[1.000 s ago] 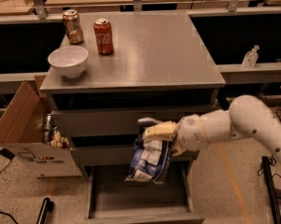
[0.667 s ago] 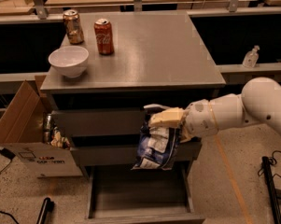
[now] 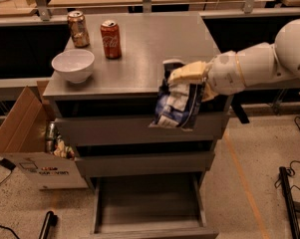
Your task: Pick blue chip bag from bottom drawer and place on counter
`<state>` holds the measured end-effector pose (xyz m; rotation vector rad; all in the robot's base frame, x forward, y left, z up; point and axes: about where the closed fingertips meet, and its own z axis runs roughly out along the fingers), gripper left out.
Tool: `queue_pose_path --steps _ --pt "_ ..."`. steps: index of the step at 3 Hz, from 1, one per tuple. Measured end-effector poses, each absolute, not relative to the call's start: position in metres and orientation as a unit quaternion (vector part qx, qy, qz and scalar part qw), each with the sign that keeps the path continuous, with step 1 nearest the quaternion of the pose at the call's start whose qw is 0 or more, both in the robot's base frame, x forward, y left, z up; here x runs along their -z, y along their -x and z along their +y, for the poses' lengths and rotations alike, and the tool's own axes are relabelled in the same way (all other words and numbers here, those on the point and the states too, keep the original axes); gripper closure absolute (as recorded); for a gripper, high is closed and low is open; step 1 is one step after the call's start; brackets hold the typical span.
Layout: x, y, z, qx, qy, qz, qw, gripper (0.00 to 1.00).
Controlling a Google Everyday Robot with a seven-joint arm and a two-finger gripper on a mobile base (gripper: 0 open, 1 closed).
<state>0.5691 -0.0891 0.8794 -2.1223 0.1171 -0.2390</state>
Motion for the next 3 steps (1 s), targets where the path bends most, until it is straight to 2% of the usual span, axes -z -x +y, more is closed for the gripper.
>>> queue_pose_path --steps 2,3 --pt "-0.938 -0.663 -0.099 0.166 0.838 0.160 0.495 1.00" --pt "-0.954 -0.704 -0.096 0.184 0.796 0.216 0.535 1.00"
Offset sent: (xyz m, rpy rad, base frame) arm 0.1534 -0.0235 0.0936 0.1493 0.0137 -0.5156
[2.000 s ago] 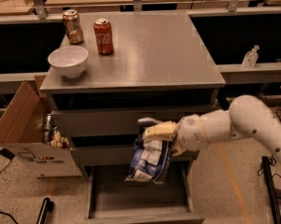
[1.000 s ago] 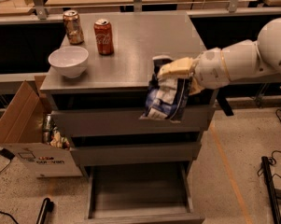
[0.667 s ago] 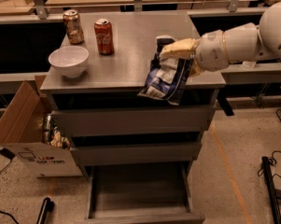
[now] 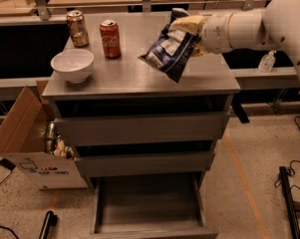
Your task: Pick blue chip bag from bottom drawer and place on counter
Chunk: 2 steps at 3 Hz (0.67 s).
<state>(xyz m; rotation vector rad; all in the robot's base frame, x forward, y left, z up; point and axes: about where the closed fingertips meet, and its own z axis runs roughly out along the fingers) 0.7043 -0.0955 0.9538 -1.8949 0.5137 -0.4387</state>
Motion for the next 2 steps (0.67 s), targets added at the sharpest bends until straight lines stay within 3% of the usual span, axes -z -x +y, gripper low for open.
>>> queue_pose_path --steps 1,2 --pt "-0.950 -0.740 -0.081 0.182 0.768 0.241 0.564 1.00" --pt "-0.937 -0.767 -0.064 0.159 0.764 0.247 0.575 0.84"
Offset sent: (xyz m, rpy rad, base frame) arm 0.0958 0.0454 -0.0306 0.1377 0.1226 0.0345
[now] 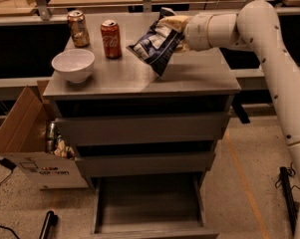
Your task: Pick blue chip bag from bottom drawer and place on counter
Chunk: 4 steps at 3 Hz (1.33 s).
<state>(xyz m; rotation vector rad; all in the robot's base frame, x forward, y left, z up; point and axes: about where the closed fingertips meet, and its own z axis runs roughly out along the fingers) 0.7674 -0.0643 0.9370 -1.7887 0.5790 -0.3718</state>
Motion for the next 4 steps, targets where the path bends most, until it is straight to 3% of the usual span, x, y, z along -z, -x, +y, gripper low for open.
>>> queue_pose_path --steps 3,4 --pt "-0.939 -0.770 -0.055 0.154 0.764 0.241 0.578 0.14" --pt "-0.938 -0.770 -0.052 0.152 0.765 0.240 0.579 0.00"
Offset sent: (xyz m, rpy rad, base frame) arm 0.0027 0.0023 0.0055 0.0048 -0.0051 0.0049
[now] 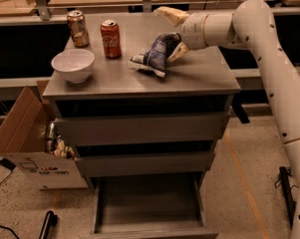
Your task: Pick blue chip bag from bottom drawer and place on counter
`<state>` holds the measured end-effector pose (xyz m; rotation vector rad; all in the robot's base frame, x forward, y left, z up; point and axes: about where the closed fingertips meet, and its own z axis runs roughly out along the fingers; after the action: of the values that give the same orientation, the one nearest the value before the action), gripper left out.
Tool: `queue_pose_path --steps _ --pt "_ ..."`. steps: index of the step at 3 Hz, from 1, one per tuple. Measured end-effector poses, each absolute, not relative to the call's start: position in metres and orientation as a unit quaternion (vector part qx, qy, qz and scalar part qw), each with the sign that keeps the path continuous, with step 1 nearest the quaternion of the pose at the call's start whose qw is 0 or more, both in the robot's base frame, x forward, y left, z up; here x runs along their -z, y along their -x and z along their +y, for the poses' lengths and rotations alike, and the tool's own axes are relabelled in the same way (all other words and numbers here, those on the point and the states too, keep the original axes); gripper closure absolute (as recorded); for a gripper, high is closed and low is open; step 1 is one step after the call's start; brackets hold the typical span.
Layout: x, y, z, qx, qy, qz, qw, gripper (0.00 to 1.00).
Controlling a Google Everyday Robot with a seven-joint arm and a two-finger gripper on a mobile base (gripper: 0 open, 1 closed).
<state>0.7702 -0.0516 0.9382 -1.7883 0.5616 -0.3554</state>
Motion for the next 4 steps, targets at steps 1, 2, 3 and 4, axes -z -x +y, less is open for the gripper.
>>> queue_pose_path --steps 1,2,3,4 --pt "-0.938 -0.770 -0.052 0.152 0.765 0.240 0.579 0.00" --pt "-0.946 -0.764 -0.044 0.151 0.776 0.219 0.572 0.00" --pt "-0.970 -0.754 -0.061 0.159 0.770 0.220 0.577 0.00" --pt "-0.993 -0.741 -0.099 0.178 0.752 0.235 0.590 0.00"
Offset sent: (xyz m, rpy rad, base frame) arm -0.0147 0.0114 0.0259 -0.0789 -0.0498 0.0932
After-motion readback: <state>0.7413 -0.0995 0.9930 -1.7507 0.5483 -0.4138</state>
